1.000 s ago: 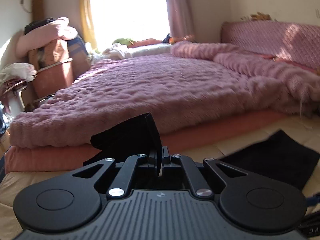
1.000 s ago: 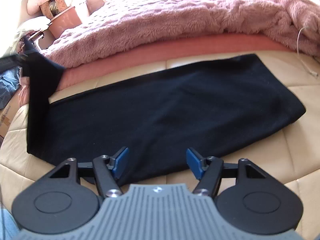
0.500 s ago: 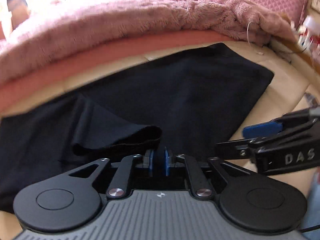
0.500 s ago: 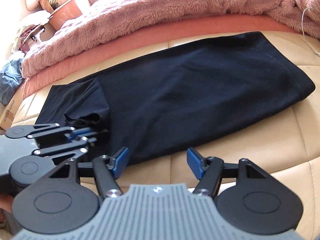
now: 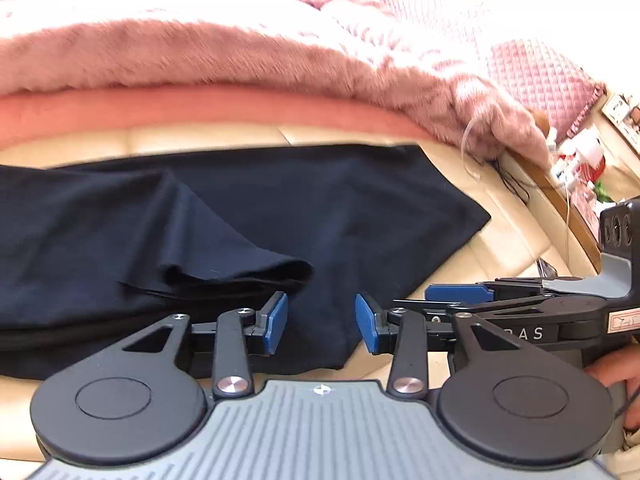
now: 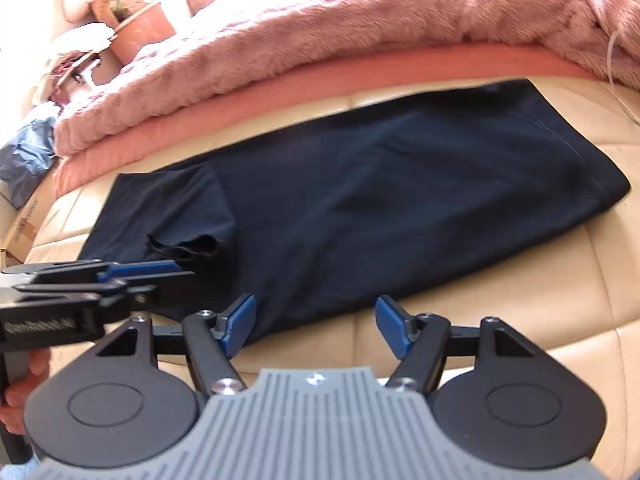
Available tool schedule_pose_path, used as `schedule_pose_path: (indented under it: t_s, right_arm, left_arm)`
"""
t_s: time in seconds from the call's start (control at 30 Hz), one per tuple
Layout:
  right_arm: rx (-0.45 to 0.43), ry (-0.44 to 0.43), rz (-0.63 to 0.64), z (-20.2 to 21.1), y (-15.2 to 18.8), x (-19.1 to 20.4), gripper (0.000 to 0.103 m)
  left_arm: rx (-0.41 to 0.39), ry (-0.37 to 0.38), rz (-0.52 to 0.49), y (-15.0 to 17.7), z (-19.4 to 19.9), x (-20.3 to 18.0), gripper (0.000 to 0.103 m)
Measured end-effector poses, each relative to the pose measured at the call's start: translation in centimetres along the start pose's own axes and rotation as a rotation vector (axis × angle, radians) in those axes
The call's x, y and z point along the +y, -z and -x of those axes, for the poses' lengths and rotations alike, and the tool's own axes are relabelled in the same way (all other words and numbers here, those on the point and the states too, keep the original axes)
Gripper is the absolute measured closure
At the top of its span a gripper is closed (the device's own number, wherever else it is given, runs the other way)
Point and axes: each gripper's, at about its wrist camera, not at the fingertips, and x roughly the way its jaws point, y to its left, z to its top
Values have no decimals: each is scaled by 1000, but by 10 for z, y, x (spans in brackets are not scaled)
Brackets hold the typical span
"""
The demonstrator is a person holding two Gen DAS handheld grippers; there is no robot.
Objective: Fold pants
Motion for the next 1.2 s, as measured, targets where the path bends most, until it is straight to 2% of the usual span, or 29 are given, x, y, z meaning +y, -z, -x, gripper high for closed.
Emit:
schedule_pose_path:
  t_s: [0.2,0.27,0.33,0.4,0.53,0.63,0.77,0.83,1.0,1.07,1.2]
  right_arm:
    - [-30,-40,129,-8,-7,30,40]
    - [-38,-47,194,-13,-11,47,41]
    - [-50,-51,253,-20,-14,64,47]
    - [-56,-59,302,-29,-17,81,48]
    - [-61,-43,417,-52,-20,120,48]
    - [-61,4,493,-72,-20,146,47]
    - [-38,5,519,-98,-17,168,47]
    - [-39,65,527,-108,-14,173,48]
    - [-72,153,542,-113,-14,171,62]
    - [-92,191,531,-107,-20,162,63]
    - [-132,239,425,-85,-42,126,63]
  left_arm:
    - [-55,-186,6,-5,26,32,57]
    - [-51,-271,11,-7,30,46,57]
    - [-40,-344,16,-9,31,61,60]
    - [-25,-393,10,-11,32,74,65]
    - [8,-467,-33,-10,29,89,67]
    - [29,-471,-23,-5,27,102,68]
    - [44,-457,-1,3,22,111,68]
    - [43,-448,9,7,20,113,68]
    - [21,-435,34,12,20,116,68]
    - [16,-434,39,13,20,117,68]
    - [9,-433,50,13,20,117,68]
